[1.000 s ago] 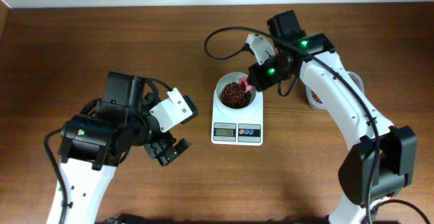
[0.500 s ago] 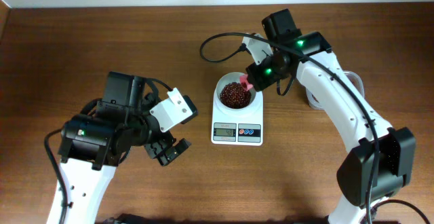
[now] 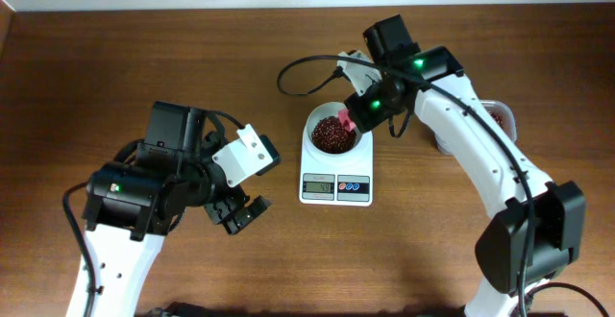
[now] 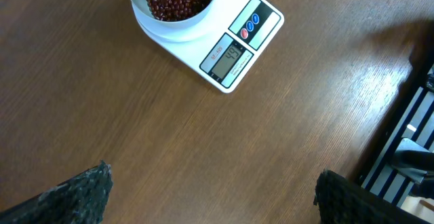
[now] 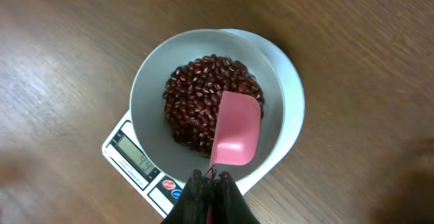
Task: Scoop and weigh 50g on scale
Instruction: 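Tilt the scoop over the bowl to add beans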
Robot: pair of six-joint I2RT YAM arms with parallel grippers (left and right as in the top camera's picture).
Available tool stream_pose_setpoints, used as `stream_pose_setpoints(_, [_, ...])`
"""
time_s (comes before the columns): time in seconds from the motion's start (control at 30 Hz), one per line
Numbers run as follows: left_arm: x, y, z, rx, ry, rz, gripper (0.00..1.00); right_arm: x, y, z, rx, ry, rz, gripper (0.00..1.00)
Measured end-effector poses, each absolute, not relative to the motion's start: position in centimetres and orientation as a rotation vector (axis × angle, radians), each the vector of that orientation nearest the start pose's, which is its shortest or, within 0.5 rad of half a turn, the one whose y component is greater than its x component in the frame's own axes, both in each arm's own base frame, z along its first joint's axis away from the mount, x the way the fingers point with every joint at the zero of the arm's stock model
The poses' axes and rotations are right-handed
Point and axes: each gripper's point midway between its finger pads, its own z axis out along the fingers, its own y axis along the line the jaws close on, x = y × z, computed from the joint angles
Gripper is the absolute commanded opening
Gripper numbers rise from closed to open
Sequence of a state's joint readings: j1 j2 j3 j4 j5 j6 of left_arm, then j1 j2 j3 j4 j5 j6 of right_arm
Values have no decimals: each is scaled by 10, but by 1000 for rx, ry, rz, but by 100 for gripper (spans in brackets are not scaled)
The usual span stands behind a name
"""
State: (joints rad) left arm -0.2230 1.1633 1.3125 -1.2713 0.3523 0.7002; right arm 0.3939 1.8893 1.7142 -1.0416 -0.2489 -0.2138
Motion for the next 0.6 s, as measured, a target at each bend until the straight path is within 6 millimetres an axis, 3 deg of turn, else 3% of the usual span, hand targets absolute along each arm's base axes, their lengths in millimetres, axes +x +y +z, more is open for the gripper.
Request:
stream_pose_setpoints(0.23, [232, -113, 240, 1257, 2288, -310, 99, 389, 207, 154, -924, 2631, 286, 4])
stream_pose_setpoints(0.4, [232, -113, 240, 1257, 2288, -310, 99, 382, 220, 154, -1025, 2592, 257, 4])
stream_pose_setpoints(0.6, [231, -113, 240, 1257, 2289, -311, 99, 378, 226, 155, -1029, 2591, 310, 4])
